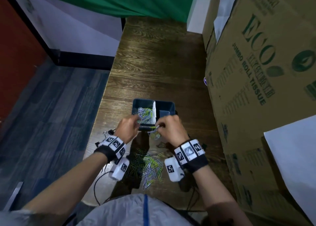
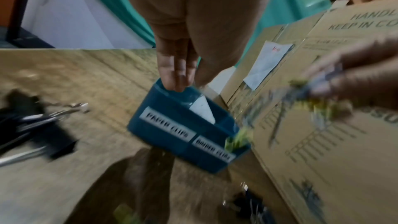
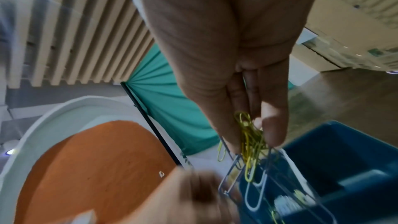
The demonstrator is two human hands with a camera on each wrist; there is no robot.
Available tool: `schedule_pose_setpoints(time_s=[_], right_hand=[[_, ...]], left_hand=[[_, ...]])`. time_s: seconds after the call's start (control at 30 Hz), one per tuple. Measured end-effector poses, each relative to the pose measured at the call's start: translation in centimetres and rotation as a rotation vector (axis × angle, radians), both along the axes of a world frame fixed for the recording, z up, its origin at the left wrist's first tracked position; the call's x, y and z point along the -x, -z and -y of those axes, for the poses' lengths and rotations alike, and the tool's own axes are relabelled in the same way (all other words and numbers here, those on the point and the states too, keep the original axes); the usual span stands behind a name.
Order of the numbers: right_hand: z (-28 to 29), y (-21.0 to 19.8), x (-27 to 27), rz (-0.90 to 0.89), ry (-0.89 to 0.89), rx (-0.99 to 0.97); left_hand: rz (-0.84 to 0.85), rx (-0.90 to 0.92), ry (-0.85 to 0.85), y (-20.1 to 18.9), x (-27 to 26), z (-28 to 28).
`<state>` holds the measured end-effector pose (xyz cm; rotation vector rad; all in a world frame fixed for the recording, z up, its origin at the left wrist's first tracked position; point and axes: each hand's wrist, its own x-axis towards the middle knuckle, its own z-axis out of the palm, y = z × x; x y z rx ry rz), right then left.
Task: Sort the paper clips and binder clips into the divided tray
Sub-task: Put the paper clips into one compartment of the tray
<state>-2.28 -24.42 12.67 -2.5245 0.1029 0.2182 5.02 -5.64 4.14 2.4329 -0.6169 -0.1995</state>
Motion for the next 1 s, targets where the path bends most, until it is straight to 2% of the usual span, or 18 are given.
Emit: schedule_pose_setpoints(time_s=[0.2,0.3,0.43,0.6,0.73,0.87,1.0], right_hand=[[-0.5,-3.3,-6.5,0.069,0.037,0.028],[-1.1,-2.8,-9.0,0.062,0.046,0.047],[-1.6,-0.5,-9.5,-0.015,0.037,0.047],[-1.5,4.6,-5.0,-0.038,0.016,0.004],[-1.4,10.5,0.9,-0.314,-0.009,0.034],[-0.9,13.3,6.4,-0.59,-0.091,0.085],[-2.1,15.6,8.8,-0.474,-0.207,0.229]], left_hand=[[-0.278,-0.273,0.07,4.3,5.2,-3.4],[-0.33,-0.36,0.081,5.6,6.8,-4.1],[-0.339,-0.376,0.09,6.4,8.2,-3.8],[-0.376,-0.425,0.126,7.5,9.4,-3.9],[-0.355,-0.475,0.168,7.7,10.1,-3.1],[-0.278,-0.508,0.287,8.1,11.1,-2.2],[-0.228,-0.538,0.337,8.7,11.8,-1.2]])
